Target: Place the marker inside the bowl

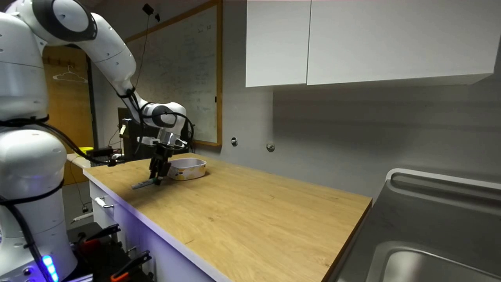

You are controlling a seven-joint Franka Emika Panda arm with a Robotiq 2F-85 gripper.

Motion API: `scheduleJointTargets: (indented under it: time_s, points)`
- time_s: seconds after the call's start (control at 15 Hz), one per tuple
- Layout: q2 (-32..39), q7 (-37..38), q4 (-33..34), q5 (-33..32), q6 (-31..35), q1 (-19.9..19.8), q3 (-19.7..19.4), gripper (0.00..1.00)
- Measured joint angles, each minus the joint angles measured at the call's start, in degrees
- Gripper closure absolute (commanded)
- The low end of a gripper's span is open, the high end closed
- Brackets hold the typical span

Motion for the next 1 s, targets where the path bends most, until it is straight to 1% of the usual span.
scheduleJointTargets:
  time_s: [0.2,0.27,0.33,0.4,0.73,1.0]
  points:
    - [0.4,-0.4,0.9,0.1,0.0,0.0,-0.5,0.88]
    - [0.5,-0.5,1.2,0.1,0.0,-0.1,-0.7,0.95]
    - [0.6,-0.5,1.4,0.1,0.0,-0.1,-0.9,0.97]
    - [0.6,-0.5,1.6,0.1,-0.1,-0.1,-1.0,0.93]
    - [0.7,-0.5,1.7,0.3,-0.1,0.0,-1.1,0.93]
    - [-0.5,-0.5,1.8,1.9,-0.2,0.4,-1.0,0.93]
